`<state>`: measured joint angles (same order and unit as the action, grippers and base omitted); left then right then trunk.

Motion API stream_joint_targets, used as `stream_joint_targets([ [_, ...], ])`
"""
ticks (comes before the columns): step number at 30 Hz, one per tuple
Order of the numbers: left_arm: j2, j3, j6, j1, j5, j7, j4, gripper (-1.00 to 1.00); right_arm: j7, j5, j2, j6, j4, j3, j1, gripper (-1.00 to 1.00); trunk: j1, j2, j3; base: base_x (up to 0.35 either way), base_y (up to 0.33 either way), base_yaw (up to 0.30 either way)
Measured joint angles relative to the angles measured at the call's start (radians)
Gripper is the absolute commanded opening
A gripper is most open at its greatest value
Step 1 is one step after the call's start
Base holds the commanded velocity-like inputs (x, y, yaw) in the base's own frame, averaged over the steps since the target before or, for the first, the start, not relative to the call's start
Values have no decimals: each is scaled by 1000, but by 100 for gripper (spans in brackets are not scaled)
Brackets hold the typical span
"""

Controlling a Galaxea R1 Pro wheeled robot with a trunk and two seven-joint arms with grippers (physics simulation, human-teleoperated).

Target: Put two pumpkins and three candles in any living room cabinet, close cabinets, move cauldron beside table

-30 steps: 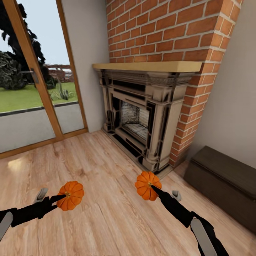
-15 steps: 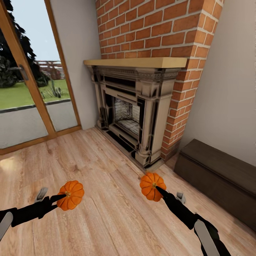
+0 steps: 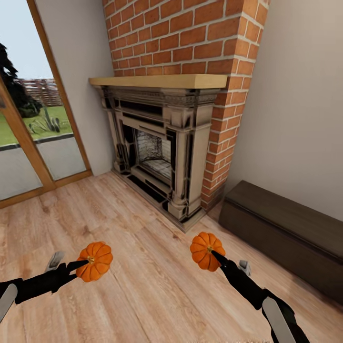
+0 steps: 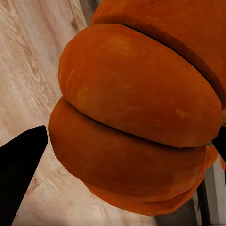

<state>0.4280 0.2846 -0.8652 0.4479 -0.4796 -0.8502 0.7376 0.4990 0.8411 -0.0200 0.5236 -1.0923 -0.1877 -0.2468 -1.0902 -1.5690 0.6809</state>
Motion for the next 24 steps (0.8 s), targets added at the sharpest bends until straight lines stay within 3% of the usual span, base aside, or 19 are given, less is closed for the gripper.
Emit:
stream_joint_targets([
  [9, 0, -1, 0, 0, -1, -5, 0, -100, 0, 18, 0, -2, 14, -8, 0, -100, 27, 49, -27, -1, 0, -258],
  [24, 0, -2, -7, 0, -3, 0, 0, -100, 0, 23, 0, -2, 14, -13, 0, -100, 84, 154, -77, 0, 0, -49],
])
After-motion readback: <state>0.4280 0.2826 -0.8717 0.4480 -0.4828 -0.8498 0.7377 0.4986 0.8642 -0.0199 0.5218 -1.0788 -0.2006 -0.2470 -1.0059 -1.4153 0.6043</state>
